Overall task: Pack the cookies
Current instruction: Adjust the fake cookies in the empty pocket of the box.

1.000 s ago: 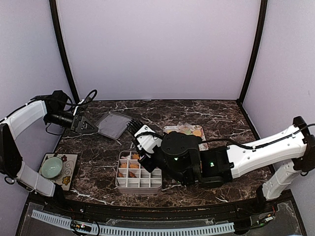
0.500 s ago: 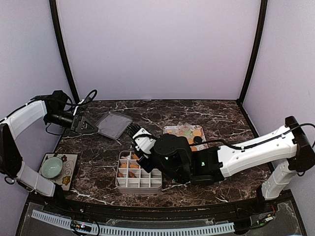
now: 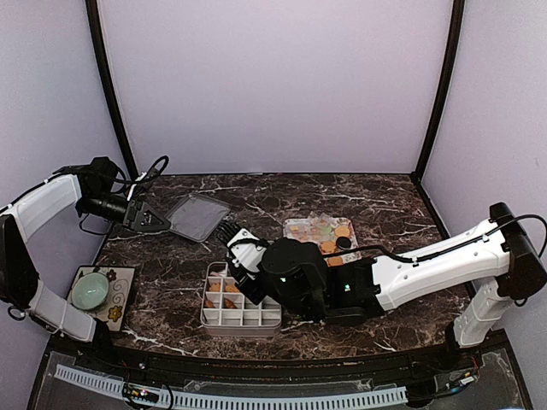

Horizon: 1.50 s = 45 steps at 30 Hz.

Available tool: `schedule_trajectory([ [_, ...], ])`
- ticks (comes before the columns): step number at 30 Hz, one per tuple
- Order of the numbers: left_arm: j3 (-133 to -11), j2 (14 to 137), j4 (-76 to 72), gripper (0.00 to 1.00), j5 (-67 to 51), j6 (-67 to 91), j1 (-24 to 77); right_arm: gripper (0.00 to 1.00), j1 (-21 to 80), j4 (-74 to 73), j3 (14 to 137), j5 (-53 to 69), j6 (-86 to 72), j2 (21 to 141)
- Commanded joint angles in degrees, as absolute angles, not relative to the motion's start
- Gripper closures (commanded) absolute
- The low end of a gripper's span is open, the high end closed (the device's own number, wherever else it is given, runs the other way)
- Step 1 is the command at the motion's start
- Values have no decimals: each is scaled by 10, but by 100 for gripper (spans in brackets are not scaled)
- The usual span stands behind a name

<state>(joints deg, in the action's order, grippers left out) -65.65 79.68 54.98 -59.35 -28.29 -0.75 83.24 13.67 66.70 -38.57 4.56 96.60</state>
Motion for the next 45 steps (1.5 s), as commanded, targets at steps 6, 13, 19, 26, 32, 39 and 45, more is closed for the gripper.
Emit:
schedule_trajectory([
  [6, -662, 787, 559, 45, -601, -292, -10, 61, 831, 168, 664, -378, 28, 969],
  [13, -661, 787, 561, 45, -598, -295, -10, 62, 831, 167, 665, -392, 31, 982],
  [19, -661, 787, 561, 45, -597, -295, -10, 63, 829, 166, 644, -395, 20, 982],
  [26, -661, 789, 560, 45, -599, -293, -10, 70, 823, 166, 632, -403, 19, 974],
  [32, -660, 788, 561, 45, -597, -293, -10, 79, 817, 169, 627, -398, 25, 963],
  [39, -661, 788, 560, 44, -599, -290, -10, 87, 818, 176, 632, -399, 49, 949],
  [45, -664, 788, 559, 45, -600, -288, -10, 94, 821, 171, 636, -399, 59, 941],
])
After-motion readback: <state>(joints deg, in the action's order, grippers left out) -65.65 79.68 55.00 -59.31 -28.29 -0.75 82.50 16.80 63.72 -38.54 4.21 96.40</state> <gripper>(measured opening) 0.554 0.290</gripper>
